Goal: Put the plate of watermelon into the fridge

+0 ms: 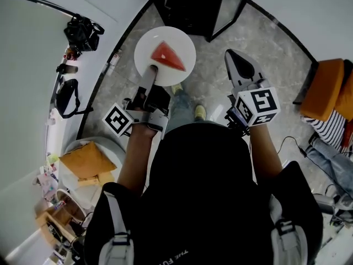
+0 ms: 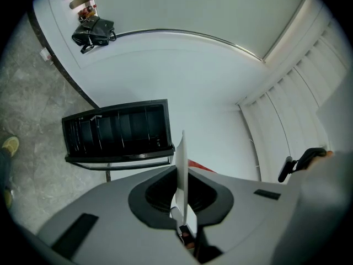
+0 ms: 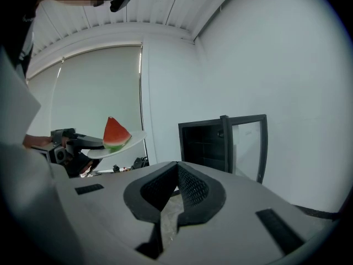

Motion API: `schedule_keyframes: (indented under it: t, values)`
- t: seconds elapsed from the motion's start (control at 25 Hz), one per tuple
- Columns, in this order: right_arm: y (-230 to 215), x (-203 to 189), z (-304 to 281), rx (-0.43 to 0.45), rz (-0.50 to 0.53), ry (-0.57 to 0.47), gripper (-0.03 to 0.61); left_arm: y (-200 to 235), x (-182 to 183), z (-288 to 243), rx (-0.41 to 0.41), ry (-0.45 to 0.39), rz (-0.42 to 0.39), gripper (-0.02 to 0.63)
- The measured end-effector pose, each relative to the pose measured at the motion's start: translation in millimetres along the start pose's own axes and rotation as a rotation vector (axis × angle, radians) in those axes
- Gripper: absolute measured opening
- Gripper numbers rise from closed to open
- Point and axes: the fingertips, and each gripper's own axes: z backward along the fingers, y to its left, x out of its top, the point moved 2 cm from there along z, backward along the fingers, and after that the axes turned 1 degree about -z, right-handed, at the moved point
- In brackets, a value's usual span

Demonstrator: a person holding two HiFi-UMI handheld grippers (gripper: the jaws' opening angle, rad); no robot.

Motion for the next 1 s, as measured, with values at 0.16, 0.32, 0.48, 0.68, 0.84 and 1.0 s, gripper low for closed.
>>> schedule_keyframes:
  t: [0.16, 0.32, 0.48, 0.68, 0.84, 1.0]
  values:
    - [-2, 8, -19, -0.001, 0.002, 0.003, 0.008, 3, 17, -15, 0.0, 0.004, 0.002, 0.026]
    - [-5, 13, -36, -0.007, 0.004, 0.008, 0.008, 9, 30, -29, -0.002, 0.011, 0.01, 0.026]
    - [-11, 19, -57, -0.015, 0.004, 0.014, 0.008, 14, 46, -45, -0.003, 0.019, 0.015, 0.026]
    - [-8, 36, -128, -0.011, 0.008, 0.036, 0.008, 35, 108, -74, 0.015, 0.014, 0.037, 0.026]
    - [-7, 43, -136, -0.013, 0.008, 0.032, 0.008, 33, 116, -82, 0.013, 0.023, 0.036, 0.026]
    - [-5, 42, -139, -0.013, 0.016, 0.024, 0.008, 34, 121, -82, 0.007, 0.026, 0.027, 0.026]
